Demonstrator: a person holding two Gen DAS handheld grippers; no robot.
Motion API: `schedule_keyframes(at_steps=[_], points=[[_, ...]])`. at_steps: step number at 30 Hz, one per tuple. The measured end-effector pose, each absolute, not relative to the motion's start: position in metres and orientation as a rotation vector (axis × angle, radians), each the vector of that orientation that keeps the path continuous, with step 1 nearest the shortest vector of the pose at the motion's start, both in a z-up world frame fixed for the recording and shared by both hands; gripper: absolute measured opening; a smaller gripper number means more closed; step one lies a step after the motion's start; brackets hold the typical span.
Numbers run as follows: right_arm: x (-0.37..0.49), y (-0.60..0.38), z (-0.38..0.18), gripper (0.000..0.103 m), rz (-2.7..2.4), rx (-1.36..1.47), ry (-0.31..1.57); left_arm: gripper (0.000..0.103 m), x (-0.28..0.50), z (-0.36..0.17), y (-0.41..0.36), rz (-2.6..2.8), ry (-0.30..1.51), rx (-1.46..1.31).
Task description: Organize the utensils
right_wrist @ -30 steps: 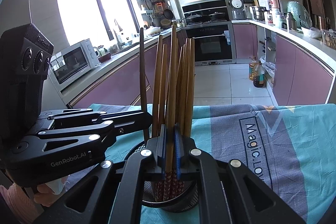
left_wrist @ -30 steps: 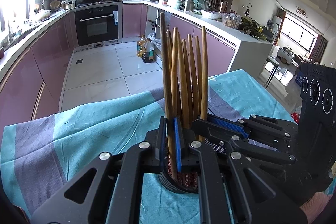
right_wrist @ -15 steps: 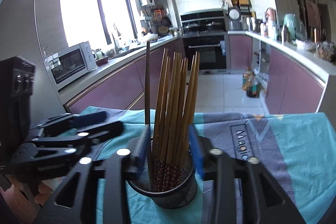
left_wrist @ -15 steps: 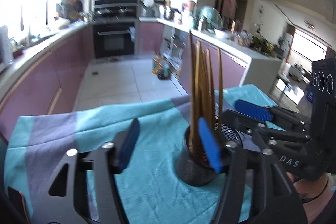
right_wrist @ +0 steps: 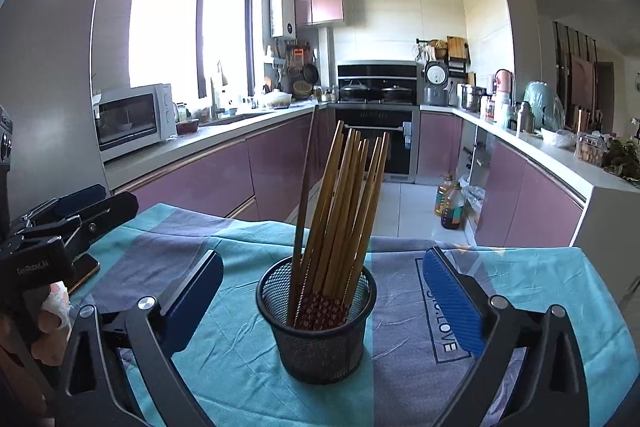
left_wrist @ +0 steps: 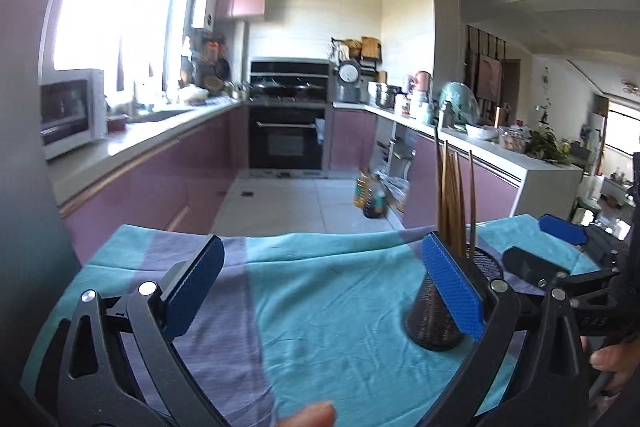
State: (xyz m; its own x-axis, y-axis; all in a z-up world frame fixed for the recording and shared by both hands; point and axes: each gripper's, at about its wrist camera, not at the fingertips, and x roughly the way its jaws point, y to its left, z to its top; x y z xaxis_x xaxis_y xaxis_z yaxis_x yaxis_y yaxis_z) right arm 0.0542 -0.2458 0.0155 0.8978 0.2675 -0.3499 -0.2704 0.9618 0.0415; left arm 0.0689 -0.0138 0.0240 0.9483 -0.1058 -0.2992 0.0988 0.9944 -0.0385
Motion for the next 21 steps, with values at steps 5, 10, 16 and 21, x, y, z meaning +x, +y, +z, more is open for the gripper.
schedule_keyframes(at_steps=[5, 10, 16, 21], points=[[0.039, -0.244, 0.018, 0.097, 0.265, -0.011, 0.326, 0.097, 0.047, 0.024, -0.01, -0.066, 0.278, 0.003], [0.026, -0.24, 0.017, 0.096, 0.259, -0.026, 0.302, 0.097, 0.031, 0.025, -0.011, -0.033, 0.245, 0.019], [0.015, -0.233, 0.02, 0.096, 0.248, -0.027, 0.269, 0.097, 0.02, 0.031, -0.01, -0.022, 0.224, 0.011], [0.007, -0.231, 0.021, 0.096, 0.235, -0.03, 0.247, 0.097, 0.014, 0.032, -0.008, -0.021, 0.216, 0.002]])
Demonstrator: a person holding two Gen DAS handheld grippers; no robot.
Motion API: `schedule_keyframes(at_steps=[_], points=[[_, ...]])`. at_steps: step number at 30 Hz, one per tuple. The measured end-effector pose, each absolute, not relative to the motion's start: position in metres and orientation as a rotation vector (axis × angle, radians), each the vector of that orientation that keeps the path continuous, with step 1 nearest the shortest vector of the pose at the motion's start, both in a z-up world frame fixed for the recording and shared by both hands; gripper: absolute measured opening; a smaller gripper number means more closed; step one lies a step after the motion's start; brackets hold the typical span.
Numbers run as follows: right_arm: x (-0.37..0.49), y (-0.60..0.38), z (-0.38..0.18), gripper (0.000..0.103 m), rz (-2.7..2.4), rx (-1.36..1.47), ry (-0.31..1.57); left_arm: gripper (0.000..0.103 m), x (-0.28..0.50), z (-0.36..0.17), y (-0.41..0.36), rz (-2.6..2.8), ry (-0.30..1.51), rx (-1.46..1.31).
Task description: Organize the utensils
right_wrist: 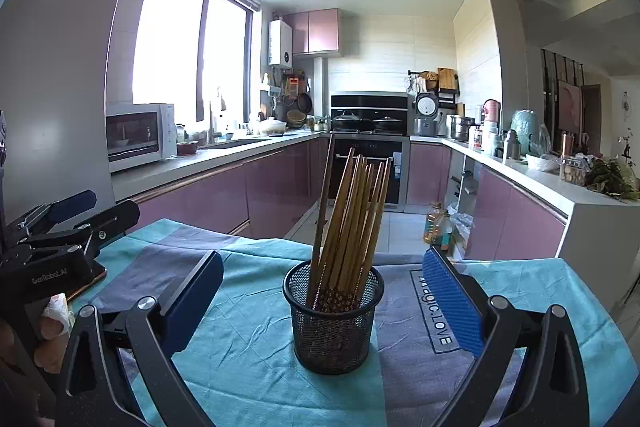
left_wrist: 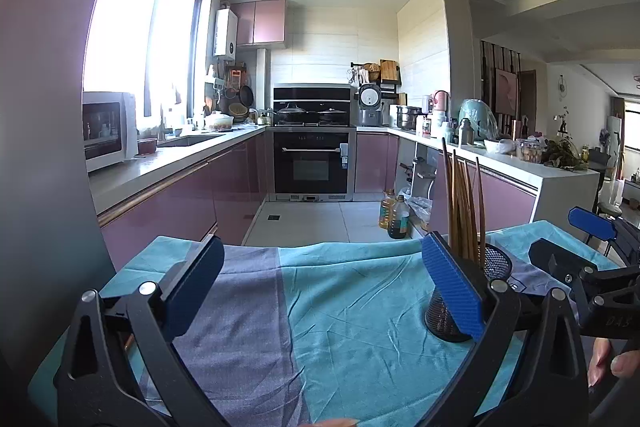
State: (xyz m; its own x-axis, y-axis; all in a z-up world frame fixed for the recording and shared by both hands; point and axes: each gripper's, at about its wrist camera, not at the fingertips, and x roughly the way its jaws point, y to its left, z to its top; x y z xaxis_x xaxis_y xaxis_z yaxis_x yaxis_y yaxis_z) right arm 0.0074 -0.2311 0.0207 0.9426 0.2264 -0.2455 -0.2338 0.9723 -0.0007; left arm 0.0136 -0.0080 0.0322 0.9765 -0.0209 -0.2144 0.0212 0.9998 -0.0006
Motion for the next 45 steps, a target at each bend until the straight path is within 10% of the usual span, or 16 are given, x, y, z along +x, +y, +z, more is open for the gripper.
schedule_keyframes(at_steps=[45], points=[[-0.001, -0.228, 0.019, 0.096, 0.218, -0.026, 0.206, 0.097, 0.008, 0.037, -0.01, 0.002, 0.205, -0.008]])
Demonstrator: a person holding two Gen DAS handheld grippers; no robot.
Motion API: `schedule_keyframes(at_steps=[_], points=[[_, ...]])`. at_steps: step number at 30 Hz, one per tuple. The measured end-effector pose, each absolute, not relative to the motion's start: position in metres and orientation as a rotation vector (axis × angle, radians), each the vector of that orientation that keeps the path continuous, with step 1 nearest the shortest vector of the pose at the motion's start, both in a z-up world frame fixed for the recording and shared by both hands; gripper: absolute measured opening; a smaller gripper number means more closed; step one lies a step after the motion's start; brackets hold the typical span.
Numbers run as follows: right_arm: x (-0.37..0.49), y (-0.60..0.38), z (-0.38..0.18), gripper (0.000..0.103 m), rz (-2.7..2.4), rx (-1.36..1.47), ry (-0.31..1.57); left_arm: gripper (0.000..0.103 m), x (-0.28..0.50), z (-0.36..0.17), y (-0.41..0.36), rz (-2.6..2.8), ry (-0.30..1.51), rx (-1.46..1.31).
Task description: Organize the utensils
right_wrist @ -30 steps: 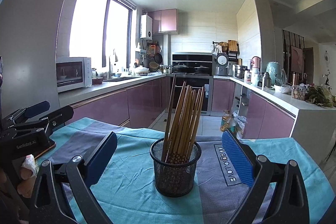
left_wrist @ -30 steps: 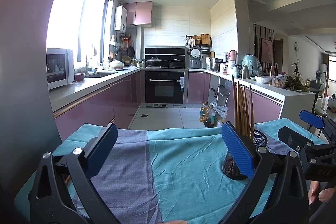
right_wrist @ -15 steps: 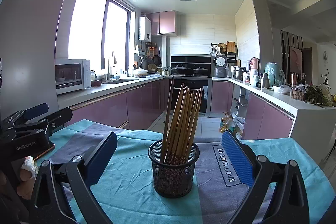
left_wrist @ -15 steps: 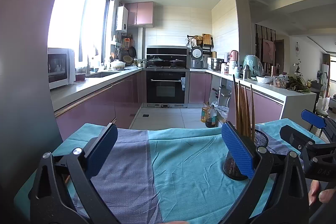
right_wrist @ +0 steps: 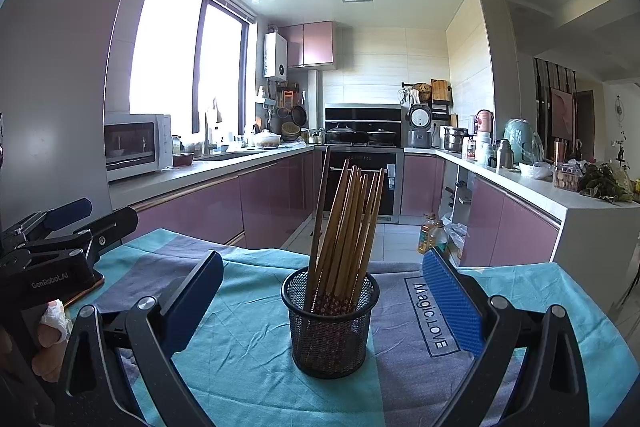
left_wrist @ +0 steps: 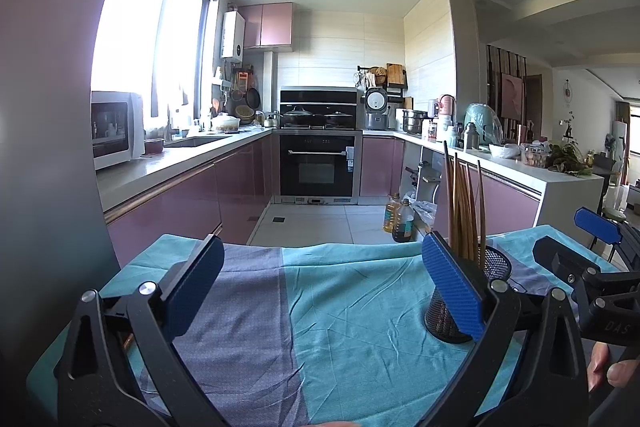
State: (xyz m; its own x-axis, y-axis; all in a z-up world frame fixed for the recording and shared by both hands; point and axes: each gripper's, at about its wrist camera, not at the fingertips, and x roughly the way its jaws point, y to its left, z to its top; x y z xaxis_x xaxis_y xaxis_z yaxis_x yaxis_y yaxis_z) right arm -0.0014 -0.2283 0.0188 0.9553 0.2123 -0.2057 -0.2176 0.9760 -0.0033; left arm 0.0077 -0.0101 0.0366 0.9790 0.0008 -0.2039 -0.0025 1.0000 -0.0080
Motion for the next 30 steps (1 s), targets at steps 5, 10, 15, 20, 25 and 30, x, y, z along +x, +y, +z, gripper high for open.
schedule_keyframes(at_steps=[5, 10, 15, 20, 25, 30], points=[[-0.0005, -0.2276, 0.019, 0.096, 0.219, -0.024, 0.206, 0.097, 0.0076, 0.0369, -0.0096, 0.0, 0.205, -0.008], [-0.0003, -0.2274, 0.0185, 0.096, 0.217, -0.025, 0.205, 0.097, 0.008, 0.0358, -0.0099, 0.005, 0.204, -0.009], [-0.0004, -0.2276, 0.0184, 0.096, 0.218, -0.024, 0.205, 0.097, 0.0084, 0.034, -0.01, 0.007, 0.207, -0.007], [-0.0001, -0.2275, 0.0185, 0.096, 0.217, -0.024, 0.206, 0.097, 0.0093, 0.0332, -0.0102, 0.008, 0.211, -0.006], [-0.0001, -0.228, 0.0186, 0.096, 0.216, -0.021, 0.206, 0.097, 0.0101, 0.0337, -0.0113, 0.009, 0.212, -0.005], [0.0006, -0.2295, 0.019, 0.096, 0.214, -0.018, 0.205, 0.097, 0.0109, 0.0332, -0.0118, 0.008, 0.213, -0.005]])
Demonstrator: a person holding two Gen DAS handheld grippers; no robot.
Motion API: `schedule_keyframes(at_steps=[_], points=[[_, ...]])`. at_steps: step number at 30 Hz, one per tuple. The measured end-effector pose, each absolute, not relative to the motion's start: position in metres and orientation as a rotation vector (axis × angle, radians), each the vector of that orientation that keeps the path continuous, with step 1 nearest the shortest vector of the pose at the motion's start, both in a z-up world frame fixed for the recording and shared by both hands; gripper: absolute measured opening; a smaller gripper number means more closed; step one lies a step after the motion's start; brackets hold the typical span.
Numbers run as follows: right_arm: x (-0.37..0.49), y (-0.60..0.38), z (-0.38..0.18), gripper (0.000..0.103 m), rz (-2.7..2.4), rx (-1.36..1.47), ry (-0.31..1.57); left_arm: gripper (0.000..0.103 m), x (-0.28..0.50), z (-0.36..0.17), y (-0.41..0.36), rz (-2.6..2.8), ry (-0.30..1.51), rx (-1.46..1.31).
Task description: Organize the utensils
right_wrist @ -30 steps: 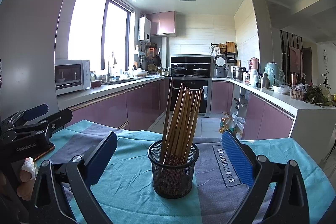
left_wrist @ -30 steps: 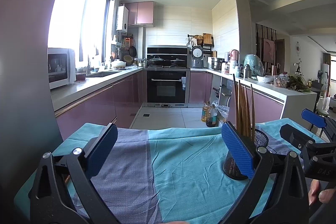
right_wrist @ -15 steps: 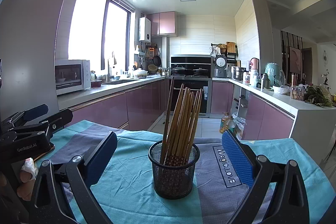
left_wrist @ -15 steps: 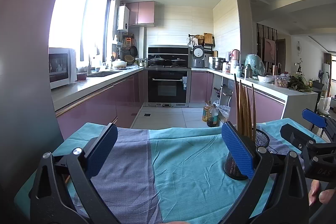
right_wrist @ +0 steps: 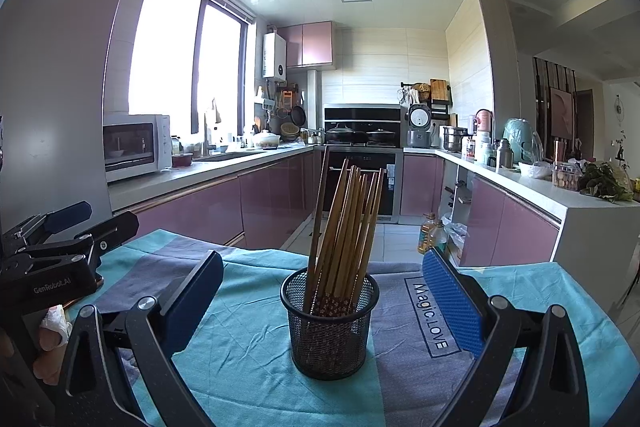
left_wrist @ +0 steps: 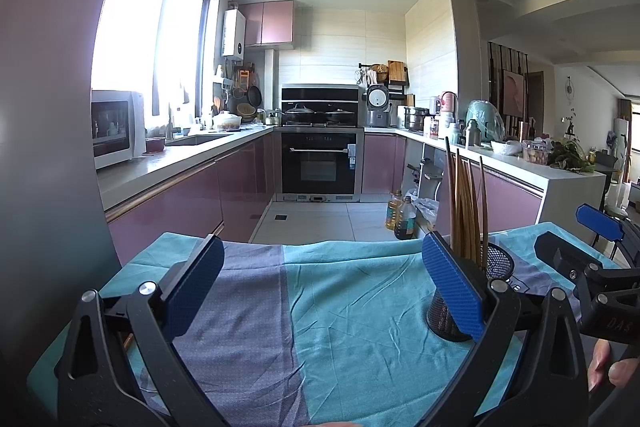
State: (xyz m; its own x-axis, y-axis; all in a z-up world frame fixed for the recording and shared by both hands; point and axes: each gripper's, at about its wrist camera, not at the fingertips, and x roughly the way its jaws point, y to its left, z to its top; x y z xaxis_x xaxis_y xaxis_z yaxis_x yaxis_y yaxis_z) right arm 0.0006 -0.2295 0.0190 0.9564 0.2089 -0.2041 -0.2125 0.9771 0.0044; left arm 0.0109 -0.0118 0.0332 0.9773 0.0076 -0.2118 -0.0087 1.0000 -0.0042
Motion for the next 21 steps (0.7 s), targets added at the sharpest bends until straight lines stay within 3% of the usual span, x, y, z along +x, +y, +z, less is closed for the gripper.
schedule_keyframes(at_steps=[21], points=[[0.0024, -0.2318, 0.0178, 0.096, 0.208, -0.01, 0.203, 0.097, 0.0116, 0.032, -0.0121, 0.006, 0.215, -0.004]])
